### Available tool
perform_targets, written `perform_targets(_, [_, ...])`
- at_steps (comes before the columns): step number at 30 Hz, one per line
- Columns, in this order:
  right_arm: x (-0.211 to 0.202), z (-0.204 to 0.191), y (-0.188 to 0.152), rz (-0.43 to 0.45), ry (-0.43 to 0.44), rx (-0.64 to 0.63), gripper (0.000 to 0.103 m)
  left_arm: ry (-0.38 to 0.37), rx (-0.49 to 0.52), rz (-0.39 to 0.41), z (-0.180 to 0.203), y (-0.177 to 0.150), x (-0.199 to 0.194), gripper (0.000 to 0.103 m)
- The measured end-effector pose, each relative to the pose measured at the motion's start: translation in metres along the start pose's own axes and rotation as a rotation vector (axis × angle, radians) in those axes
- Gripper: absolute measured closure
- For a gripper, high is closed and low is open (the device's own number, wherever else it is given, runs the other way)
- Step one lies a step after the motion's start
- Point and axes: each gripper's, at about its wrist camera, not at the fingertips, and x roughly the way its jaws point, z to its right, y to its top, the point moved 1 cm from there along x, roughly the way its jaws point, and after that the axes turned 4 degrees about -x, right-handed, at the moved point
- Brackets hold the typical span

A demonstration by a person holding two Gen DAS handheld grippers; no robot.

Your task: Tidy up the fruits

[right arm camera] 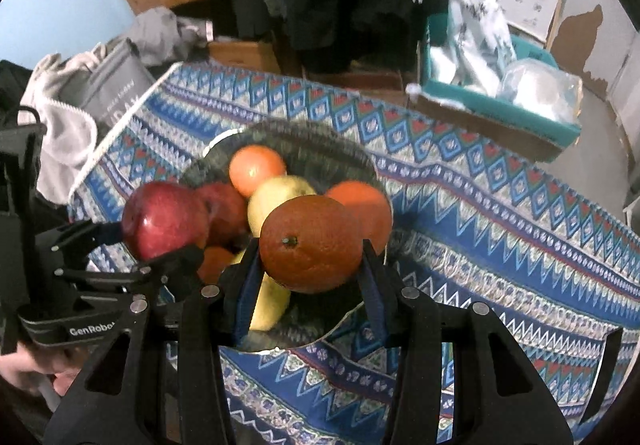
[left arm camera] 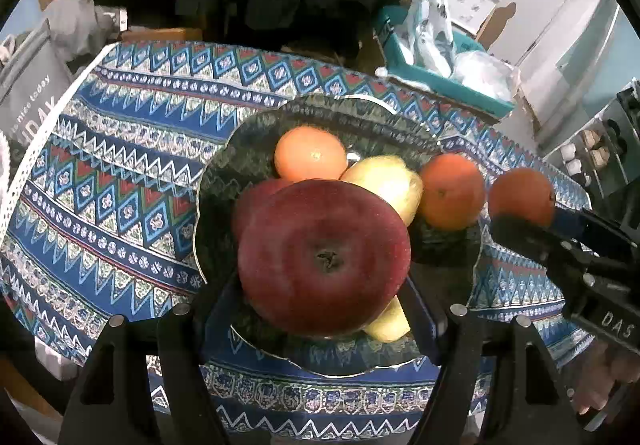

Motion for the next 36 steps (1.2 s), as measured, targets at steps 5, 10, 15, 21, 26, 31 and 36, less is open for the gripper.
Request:
perform_targets(5, [0.013,0.000,-0.008,-0.039,0.016,0.005,0.057,0.003,-0.013,-0.039,-0.003,-0.003,0.011,0.027])
perform_targets(10, [0.021,-0.001,-0.011,-0.064,0.028,0.004,0.057,0.024,0.007,-0.075,0.001,-0.008,0.018,0.026])
perform_targets(15, [0.026,0.001,-0.012,-0.079,0.040,0.018,0.056,0.026,-0.001,-0.097,0.002,-0.008,0.022,0.026])
perform_targets(21, [0.029,0.000,-0.013,-0.087,0.040,0.014,0.056,0.046,0.037,-0.082,0.007,-0.011,0.017,0.021])
perform_targets(26, [0.028,0.002,-0.012,-0.081,0.041,0.021,0.054,0.054,0.051,-0.055,0.010,-0.009,0.006,0.018])
perform_targets(31, [0.019,0.001,-0.009,-0.055,0.044,0.026,0.053,0.057,0.055,-0.041,0.009,-0.009,-0.003,0.018])
perform_targets(36, [0.003,0.003,-0.004,-0.017,0.035,0.038,0.053,0.065,0.064,-0.002,0.014,-0.008,-0.017,0.015])
